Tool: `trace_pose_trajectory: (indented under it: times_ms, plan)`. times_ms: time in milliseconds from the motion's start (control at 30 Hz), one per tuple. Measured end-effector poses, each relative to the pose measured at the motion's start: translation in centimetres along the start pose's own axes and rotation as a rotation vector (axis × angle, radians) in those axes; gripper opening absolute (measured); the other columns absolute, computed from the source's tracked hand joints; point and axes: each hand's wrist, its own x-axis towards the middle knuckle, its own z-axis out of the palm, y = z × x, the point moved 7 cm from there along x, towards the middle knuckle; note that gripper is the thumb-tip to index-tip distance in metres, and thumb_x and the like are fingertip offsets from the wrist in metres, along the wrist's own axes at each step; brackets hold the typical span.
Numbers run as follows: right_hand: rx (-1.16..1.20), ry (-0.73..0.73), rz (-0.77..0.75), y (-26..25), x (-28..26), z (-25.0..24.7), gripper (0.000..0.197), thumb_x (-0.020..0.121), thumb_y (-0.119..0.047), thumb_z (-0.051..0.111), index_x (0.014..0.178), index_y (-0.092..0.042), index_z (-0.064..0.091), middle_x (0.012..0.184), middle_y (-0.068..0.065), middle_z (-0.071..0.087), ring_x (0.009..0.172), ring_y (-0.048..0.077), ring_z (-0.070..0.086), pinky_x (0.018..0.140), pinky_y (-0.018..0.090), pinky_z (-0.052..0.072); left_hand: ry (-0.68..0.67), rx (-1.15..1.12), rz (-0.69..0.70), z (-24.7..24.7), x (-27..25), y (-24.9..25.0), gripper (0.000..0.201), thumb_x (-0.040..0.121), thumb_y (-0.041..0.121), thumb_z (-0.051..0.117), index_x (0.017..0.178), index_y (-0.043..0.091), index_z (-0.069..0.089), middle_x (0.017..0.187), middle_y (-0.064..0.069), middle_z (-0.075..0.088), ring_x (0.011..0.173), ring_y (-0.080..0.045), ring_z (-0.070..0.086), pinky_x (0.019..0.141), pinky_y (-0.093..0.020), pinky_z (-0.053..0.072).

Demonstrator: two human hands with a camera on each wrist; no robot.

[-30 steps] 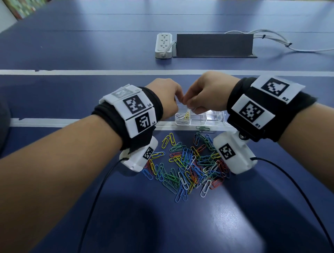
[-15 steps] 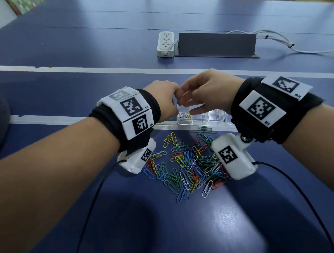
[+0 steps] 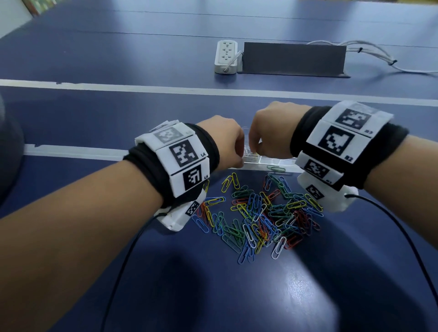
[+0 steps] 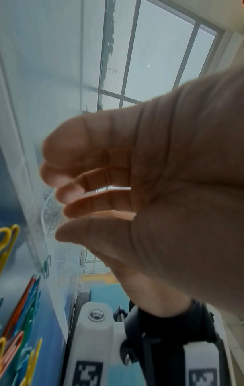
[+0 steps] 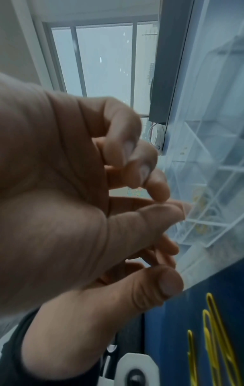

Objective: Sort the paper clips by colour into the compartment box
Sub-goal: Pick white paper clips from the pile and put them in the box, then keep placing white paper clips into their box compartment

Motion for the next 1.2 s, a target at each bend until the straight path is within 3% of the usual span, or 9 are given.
trace_pose_trajectory:
  times_ms: [133,267,400,533,667,767,967,1100,1200]
  plan:
    - [-0.001,-0.028,-0.037,-0.2,-0.2,0.1,0.023,0.083,-0.021,0.052,0.096,-0.023,0.072,0.094,0.008,0.066,0.088,0.032,0.063,0.072,0.029,0.048,0.001,-0.006,0.005,0.2,0.0,0.0,0.019,0.079,0.031,0.066,0.095,0.021,0.069,0.089,0.003,0.065,0.083,-0.017,0.057,0.078,-0.027,0.047]
    - [-0.071,-0.073,-0.06,-0.5,-0.1,0.2,0.025,0.085,-0.023,0.053,0.102,-0.027,0.071,0.098,0.006,0.066,0.093,0.03,0.062,0.068,0.027,0.041,-0.01,-0.003,0.013,0.3,-0.1,0.1,0.019,0.08,0.031,0.066,0.095,0.021,0.069,0.088,0.003,0.064,0.081,-0.016,0.056,0.076,-0.026,0.046]
    - [-0.141,-0.079,-0.092,-1.0,0.6,0.3,0.027,0.086,-0.025,0.049,0.1,-0.021,0.071,0.1,0.007,0.069,0.094,0.029,0.063,0.067,0.028,0.041,-0.016,0.002,0.009,0.3,-0.1,0.0,0.021,0.08,0.032,0.066,0.097,0.021,0.069,0.092,0.002,0.065,0.081,-0.016,0.054,0.074,-0.025,0.044]
    - [-0.253,-0.121,-0.159,-1.4,0.8,0.2,0.029,0.087,-0.022,0.047,0.104,-0.028,0.07,0.107,0.002,0.068,0.099,0.026,0.062,0.075,0.029,0.047,-0.012,-0.009,0.003,0.2,-0.2,-0.2,0.02,0.081,0.031,0.066,0.097,0.021,0.069,0.086,0.005,0.061,0.08,-0.015,0.054,0.073,-0.024,0.041]
    - [-0.348,-0.152,-0.234,-1.9,0.5,-0.1,0.034,0.088,-0.018,0.045,0.111,-0.03,0.067,0.112,-0.002,0.067,0.104,0.023,0.059,0.075,0.028,0.044,0.002,-0.017,0.004,0.2,-0.2,-0.3,0.019,0.079,0.03,0.066,0.095,0.02,0.07,0.084,0.005,0.063,0.079,-0.016,0.055,0.071,-0.025,0.041]
    - [-0.371,-0.188,-0.294,-2.0,0.4,0.1,0.036,0.087,-0.014,0.05,0.114,-0.032,0.065,0.106,-0.004,0.067,0.104,0.02,0.058,0.086,0.031,0.049,-0.003,-0.015,0.013,0.2,-0.2,-0.3,0.019,0.08,0.031,0.065,0.096,0.02,0.069,0.082,0.006,0.06,0.078,-0.014,0.054,0.071,-0.025,0.041]
    - [-0.317,-0.141,-0.316,-1.4,1.0,0.1,0.022,0.082,-0.015,0.063,0.098,-0.027,0.072,0.078,-0.005,0.06,0.082,0.016,0.053,0.079,0.029,0.048,-0.011,-0.012,0.01,0.5,-0.1,-0.5,0.02,0.081,0.034,0.065,0.096,0.022,0.068,0.071,0.01,0.052,0.077,-0.014,0.052,0.07,-0.025,0.038]
    - [-0.251,-0.034,-0.316,-0.8,0.9,-0.8,0.016,0.079,-0.016,0.067,0.088,-0.028,0.074,0.093,-0.003,0.064,0.089,0.018,0.056,0.068,0.028,0.042,-0.028,-0.017,0.019,0.6,-0.3,-0.5,0.017,0.081,0.034,0.065,0.093,0.022,0.068,0.064,0.014,0.047,0.075,-0.014,0.052,0.069,-0.025,0.039]
    - [-0.199,0.031,-0.276,0.0,0.7,-1.5,0.014,0.076,-0.017,0.066,0.081,-0.029,0.073,0.095,-0.003,0.062,0.092,0.024,0.059,0.072,0.033,0.05,-0.022,-0.013,0.034,0.5,-0.5,-0.3,0.012,0.079,0.029,0.066,0.085,0.02,0.07,0.06,0.01,0.051,0.066,-0.013,0.053,0.061,-0.023,0.038]
